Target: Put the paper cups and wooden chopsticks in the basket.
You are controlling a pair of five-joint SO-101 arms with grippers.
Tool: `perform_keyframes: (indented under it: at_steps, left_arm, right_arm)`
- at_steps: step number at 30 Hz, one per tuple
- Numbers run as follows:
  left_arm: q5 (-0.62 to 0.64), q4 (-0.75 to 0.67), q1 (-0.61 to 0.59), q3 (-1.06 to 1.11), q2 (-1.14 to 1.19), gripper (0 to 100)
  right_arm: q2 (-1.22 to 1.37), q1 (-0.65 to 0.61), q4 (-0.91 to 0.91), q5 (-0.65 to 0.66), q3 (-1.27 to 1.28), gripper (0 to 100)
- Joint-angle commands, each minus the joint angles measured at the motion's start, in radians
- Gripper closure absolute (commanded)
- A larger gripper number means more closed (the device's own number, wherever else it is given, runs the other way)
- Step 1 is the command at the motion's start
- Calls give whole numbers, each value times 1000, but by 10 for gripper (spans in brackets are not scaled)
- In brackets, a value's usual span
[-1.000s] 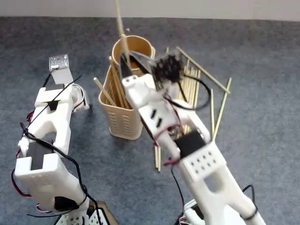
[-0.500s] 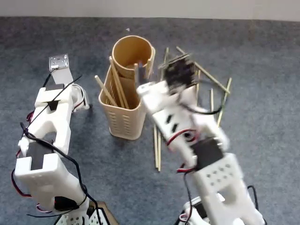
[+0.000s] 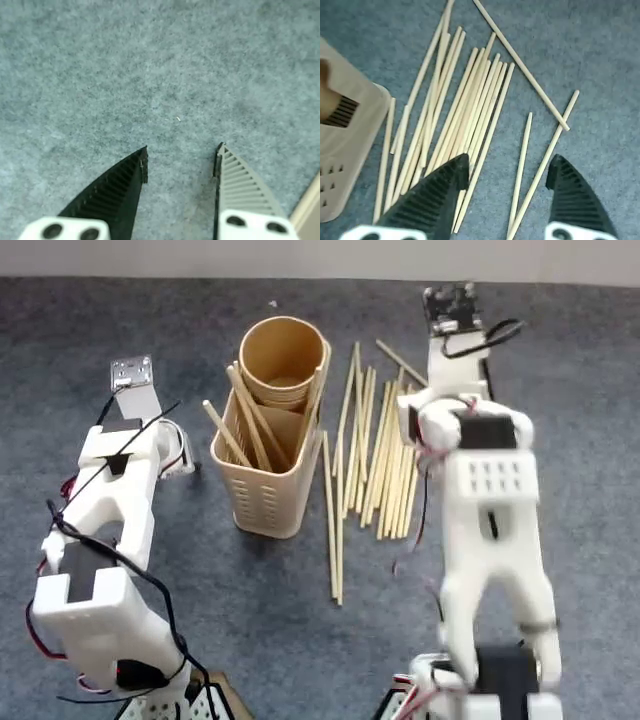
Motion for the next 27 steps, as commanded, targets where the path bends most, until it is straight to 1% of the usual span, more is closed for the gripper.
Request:
perform_keyframes:
  at_steps: [1,4,10,15,19,21,23,24,26,27]
  left_arm:
    - [-3,-6,15,-8,-7,776]
    - [-3,-6,15,-8,-7,776]
    - [-5,-8,16,-8,-7,776]
    - [-5,-6,15,-7,-7,776]
    - [-5,-5,15,-7,-7,776]
    - [-5,-5,15,-7,-7,776]
    - [-5,-5,15,-7,-7,776]
    - [-5,-5,15,-7,-7,776]
    - [-5,-5,15,-7,-7,776]
    - [-5,-5,15,-7,-7,776]
  right_arm:
    - [176,35,-77,14,-12,747]
    - [297,67,-97,12,-15,747]
    - [410,165,-114,14,-12,747]
    - [522,162,-116,18,-13,747]
    - [634,176,-174,18,-12,747]
    - [664,188,-176,18,-21,747]
    - [668,196,-150,18,-54,785]
    - [668,202,-140,20,-65,833]
    - [668,208,-139,20,-82,974]
    - [668,209,-139,20,-88,998]
